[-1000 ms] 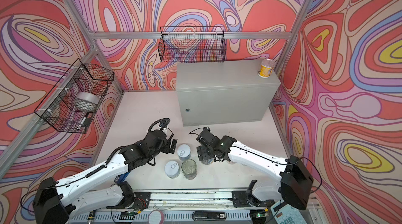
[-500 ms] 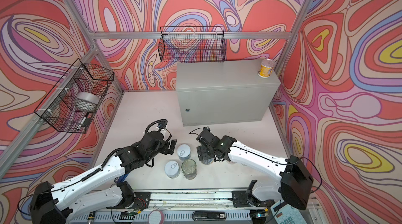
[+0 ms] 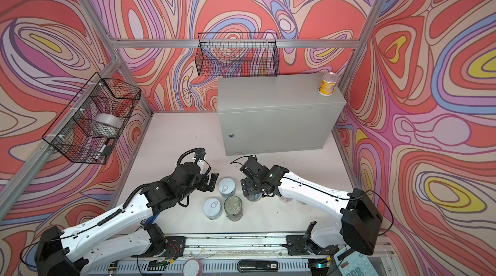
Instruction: Place and organize the canned foods onto the counter
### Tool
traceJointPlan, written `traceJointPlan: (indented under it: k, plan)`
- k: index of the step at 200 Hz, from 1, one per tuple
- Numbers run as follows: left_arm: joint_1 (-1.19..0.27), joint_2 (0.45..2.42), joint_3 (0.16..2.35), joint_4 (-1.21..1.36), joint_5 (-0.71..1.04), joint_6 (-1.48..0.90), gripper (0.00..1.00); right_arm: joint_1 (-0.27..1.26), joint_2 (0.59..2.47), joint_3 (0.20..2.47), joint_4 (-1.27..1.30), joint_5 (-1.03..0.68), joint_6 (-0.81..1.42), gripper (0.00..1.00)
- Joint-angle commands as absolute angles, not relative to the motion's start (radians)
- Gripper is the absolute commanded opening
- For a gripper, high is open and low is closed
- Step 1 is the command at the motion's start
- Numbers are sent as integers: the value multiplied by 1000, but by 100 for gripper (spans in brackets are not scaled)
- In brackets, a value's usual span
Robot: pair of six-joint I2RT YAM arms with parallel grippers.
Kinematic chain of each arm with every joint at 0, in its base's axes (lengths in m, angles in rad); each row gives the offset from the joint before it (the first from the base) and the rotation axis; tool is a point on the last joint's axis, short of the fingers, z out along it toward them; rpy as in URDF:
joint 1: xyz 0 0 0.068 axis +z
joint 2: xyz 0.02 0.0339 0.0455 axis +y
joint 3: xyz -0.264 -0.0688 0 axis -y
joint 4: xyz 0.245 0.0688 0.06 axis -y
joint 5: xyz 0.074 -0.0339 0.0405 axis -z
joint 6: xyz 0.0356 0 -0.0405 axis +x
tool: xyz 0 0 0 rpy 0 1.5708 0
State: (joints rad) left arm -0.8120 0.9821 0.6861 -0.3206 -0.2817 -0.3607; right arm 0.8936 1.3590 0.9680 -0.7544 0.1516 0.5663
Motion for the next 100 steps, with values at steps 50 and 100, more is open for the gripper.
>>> traceJointPlan:
  k: [50, 100]
  plan:
    - [-814, 992, 668, -296, -249, -339, 100, 897, 1399, 1052, -739, 215, 560, 30]
    - [-815, 975, 648, -288, -257, -354, 100, 896, 1417, 1073, -725, 212, 550, 29]
